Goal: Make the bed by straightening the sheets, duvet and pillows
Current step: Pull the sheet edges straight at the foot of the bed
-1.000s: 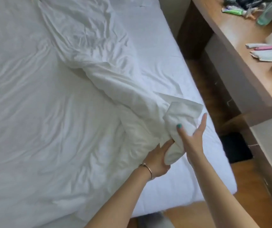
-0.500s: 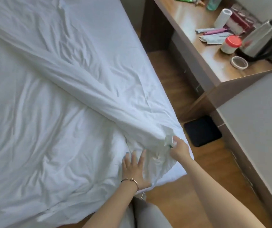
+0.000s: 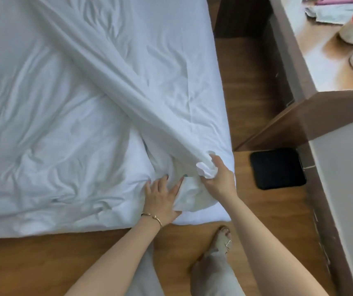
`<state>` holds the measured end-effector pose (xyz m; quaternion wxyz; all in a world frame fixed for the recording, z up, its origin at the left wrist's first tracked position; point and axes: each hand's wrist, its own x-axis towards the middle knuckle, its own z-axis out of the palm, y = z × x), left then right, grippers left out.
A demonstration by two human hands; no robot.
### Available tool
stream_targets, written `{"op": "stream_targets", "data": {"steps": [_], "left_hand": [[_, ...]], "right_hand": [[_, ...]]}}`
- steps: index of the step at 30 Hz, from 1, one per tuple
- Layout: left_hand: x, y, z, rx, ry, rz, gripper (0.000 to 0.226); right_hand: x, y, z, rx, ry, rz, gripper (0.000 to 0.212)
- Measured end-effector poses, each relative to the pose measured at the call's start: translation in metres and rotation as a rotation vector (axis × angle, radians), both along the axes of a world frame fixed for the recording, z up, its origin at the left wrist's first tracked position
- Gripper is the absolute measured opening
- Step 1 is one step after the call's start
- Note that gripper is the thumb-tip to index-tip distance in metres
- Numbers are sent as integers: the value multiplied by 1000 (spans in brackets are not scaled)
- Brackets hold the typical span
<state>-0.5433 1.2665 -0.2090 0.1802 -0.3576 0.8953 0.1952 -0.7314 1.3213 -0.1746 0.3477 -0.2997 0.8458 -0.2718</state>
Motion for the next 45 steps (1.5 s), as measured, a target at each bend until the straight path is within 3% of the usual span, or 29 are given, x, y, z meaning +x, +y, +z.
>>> {"op": "stream_targets", "data": {"steps": [3, 6, 9, 11, 13, 15, 17, 18, 20, 22, 23, 25, 26, 28, 29, 32, 35, 40, 45], "left_hand": [[-59, 33, 10, 168, 35, -150, 102], [-119, 92, 26, 308, 54, -255, 84], [-151, 153, 19, 389, 52, -238, 80], [-151, 173, 4, 405, -44, -244, 83], [-137, 178, -13, 478, -148, -259, 89], [-116, 171, -24, 567, -213, -326, 87], [-98, 161, -27, 414, -119, -352, 73], [-93, 154, -31, 269, 39, -294, 64], [-87, 141, -37, -25, 349, -150, 51], [-91, 122, -38, -231, 352, 24, 51], [-96, 111, -36, -238, 241, 156, 59], [-106, 93, -31, -60, -57, 465, 84], [-110, 87, -31, 48, -177, 556, 93], [-117, 82, -32, 145, -297, 570, 106], [-119, 82, -32, 167, -320, 548, 111], [-119, 89, -28, 170, -362, 533, 115], [-120, 104, -22, 131, -380, 539, 104], [-141, 148, -14, 164, -164, 722, 90], [-177, 177, -3, 208, -170, 737, 75]], "right_hand": [[-54, 61, -3, -46, -88, -134, 50], [-109, 142, -3, 33, -169, -265, 41], [-141, 197, -10, 56, -222, -334, 41], [-144, 205, -20, 124, -269, -291, 42], [-141, 199, -34, 261, -309, -204, 54], [-132, 192, -48, 479, -315, -104, 82], [-122, 181, -56, 630, -210, -35, 106], [-118, 174, -56, 599, -86, 8, 110], [-110, 162, -57, 287, 245, 179, 98], [-105, 146, -63, -48, 453, 461, 77], [-105, 139, -68, -76, 490, 646, 72], [-115, 134, -82, 180, 433, 825, 72], [-126, 136, -88, 394, 337, 765, 74], [-150, 149, -97, 750, 137, 616, 79], [-159, 158, -97, 830, 103, 639, 81], [-172, 178, -81, 811, 87, 712, 80], [-174, 189, -61, 704, -13, 618, 74], [-176, 203, -29, 618, -61, 497, 51], [-167, 214, -17, 660, -92, 581, 34]]}}
